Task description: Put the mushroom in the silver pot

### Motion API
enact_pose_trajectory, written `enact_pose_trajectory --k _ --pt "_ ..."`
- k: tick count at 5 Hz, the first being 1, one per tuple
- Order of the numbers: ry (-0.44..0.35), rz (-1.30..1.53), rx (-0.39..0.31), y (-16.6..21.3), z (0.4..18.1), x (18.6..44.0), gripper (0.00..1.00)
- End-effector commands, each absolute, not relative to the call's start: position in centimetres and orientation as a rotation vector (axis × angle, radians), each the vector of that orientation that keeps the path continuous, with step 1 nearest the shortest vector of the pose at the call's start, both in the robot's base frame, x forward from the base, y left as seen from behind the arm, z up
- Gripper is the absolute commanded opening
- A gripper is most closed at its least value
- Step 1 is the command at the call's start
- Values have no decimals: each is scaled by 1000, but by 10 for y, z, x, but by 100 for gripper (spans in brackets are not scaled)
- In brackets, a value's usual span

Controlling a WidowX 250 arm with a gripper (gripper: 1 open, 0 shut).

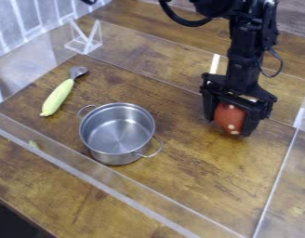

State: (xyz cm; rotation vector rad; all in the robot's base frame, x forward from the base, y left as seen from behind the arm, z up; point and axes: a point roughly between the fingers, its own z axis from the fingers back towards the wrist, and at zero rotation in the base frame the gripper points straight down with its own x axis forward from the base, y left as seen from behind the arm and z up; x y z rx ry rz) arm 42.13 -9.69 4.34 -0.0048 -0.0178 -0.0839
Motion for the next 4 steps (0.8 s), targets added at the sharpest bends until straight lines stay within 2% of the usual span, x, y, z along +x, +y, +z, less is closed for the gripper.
enact_pose_trajectory --k 1,3,4 --pt "-78 -97 -21 -100 73 436 100" --pt "-47 -87 -33 -87 60 437 100" --pt "-30 -65 -33 -76 67 432 100"
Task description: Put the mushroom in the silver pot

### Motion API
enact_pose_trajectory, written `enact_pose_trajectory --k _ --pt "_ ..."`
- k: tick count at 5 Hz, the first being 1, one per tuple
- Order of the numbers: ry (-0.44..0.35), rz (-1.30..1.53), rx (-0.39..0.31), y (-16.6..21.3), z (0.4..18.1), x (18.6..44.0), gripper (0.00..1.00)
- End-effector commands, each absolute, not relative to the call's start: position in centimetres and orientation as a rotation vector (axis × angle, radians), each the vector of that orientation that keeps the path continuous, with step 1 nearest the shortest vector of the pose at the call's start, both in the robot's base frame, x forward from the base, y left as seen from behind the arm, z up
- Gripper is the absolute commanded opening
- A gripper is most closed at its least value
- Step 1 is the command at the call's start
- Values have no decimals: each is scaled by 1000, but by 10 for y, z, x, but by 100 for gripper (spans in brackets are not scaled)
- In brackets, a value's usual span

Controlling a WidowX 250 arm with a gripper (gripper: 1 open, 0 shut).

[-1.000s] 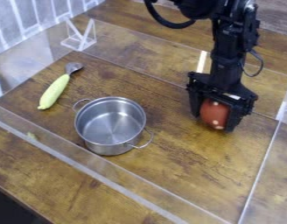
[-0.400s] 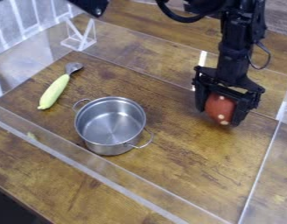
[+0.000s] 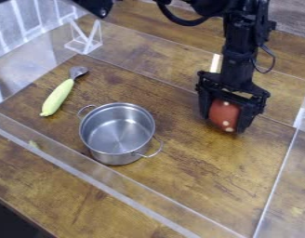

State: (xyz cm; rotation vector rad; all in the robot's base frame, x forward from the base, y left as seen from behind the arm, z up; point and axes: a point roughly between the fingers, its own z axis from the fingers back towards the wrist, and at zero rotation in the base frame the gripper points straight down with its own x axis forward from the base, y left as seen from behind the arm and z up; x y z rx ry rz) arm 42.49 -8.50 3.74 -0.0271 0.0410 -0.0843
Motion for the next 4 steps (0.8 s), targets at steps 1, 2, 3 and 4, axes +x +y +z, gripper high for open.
enact_pose_trajectory --k 1,2,3,4 --pt "-16 -47 -38 -71 75 425 100" --pt "-10 -40 -45 -68 85 420 100" --pt "-5 -22 -51 -63 91 412 100" --pt "-11 -11 -57 -60 97 405 100"
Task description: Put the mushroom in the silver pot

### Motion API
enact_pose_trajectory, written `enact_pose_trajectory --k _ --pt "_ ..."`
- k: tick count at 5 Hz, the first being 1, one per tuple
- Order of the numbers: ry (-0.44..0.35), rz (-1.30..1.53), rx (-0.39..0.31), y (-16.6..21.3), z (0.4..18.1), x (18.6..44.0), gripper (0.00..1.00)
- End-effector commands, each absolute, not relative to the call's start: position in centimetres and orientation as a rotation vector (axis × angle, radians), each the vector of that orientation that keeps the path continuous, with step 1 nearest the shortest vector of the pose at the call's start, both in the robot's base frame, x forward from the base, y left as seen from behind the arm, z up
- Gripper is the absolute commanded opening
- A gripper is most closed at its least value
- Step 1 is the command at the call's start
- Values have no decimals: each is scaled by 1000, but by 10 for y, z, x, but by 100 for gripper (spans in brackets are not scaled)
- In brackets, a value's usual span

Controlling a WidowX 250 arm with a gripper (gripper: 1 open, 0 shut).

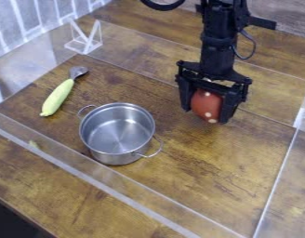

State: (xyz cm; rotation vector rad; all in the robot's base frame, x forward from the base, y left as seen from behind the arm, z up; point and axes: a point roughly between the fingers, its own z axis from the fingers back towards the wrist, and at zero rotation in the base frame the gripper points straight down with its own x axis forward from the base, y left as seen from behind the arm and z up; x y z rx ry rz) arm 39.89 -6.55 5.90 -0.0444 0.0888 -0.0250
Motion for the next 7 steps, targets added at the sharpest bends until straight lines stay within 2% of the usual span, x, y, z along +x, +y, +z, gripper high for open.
enact_pose_trajectory --k 1,3,4,5,7 --pt "-12 -13 -58 -65 93 414 0" --pt "-95 -40 -68 -19 156 372 0" --pt "-114 -42 -68 -14 165 350 0" --pt "-109 -46 -68 -16 161 331 0" --pt "-93 -24 -66 -12 143 321 0"
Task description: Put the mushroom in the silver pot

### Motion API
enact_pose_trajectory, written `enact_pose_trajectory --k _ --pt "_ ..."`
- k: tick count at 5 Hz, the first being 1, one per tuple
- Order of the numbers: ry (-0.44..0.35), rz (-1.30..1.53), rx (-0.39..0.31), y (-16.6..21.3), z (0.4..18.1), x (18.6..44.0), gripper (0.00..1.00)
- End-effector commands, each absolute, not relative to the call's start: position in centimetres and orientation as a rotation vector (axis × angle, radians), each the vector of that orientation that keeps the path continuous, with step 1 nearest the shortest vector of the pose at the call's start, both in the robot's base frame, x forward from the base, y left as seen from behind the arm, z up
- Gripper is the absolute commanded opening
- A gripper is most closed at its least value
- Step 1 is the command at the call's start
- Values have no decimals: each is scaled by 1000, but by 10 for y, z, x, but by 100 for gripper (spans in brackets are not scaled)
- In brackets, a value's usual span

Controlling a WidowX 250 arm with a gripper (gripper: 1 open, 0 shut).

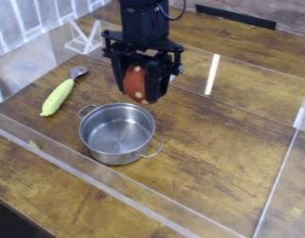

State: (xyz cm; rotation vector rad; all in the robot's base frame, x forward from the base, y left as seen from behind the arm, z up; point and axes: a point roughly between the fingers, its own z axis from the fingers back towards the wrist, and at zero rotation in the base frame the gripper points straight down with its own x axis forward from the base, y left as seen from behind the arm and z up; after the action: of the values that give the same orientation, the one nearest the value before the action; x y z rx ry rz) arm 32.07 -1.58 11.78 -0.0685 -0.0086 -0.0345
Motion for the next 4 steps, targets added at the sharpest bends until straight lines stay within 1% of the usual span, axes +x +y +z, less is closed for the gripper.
enact_pose_trajectory --k 1,3,4 --pt "-86 -13 -65 -6 136 321 0" --pt "-79 22 -66 14 123 308 0" --pt "-81 34 -73 9 108 305 0"
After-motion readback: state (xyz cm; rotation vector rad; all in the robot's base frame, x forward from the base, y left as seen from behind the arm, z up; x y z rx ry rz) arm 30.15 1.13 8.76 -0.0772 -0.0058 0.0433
